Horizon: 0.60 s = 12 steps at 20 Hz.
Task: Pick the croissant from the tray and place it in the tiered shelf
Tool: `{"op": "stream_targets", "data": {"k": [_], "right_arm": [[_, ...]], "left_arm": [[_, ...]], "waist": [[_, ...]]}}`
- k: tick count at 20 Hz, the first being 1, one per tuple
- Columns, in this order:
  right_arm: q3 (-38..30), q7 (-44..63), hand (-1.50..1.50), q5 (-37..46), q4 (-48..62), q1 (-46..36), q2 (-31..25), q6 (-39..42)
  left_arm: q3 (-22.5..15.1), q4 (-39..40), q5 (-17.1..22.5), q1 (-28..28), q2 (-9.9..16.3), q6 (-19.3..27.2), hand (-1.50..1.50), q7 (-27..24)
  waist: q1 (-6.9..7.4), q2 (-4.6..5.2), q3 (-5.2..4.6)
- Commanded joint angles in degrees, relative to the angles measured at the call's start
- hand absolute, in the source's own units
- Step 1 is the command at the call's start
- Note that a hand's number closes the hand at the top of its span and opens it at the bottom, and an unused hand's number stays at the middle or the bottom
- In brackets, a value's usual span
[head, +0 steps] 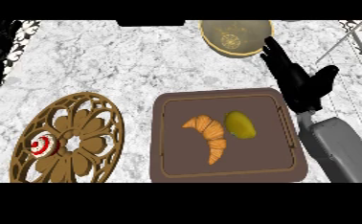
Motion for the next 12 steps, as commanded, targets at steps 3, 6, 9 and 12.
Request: {"op": "stream_targets", "data": {"k": [3, 6, 9, 12], "right_arm": [[6.77, -12.63, 1.5, 16.4, -4.97, 3.15, -0.8, -6.96], [11.48, -18.65, 1.5, 28.95, -7.98, 1.42, -3.91, -12.77], [3.9, -21.09, -1.5, 30.82, -3.8, 7.71, 1.93, -31.57], [13.49, -32.23, -1.5, 35.72, -3.83, 13.79, 9.88, -33.3]], "left_arm": [[-3.46, 3.24, -2.64, 5.94, -1.61, -1.52, 0.0, -1.87], [-6.84, 6.85, -3.84, 9.89, -1.75, -3.71, 0.0, -1.55], [-8.61, 8.96, -4.12, 13.26, -4.03, -3.8, 0.0, -3.73], [-10.7, 12.21, -6.27, 12.13, -6.65, -3.4, 0.0, -7.24]], "waist": [[-1.09, -0.18, -1.32], [-2.37, -0.82, -1.61], [-3.52, 0.1, -1.22], [-1.52, 0.52, -1.18]]}}
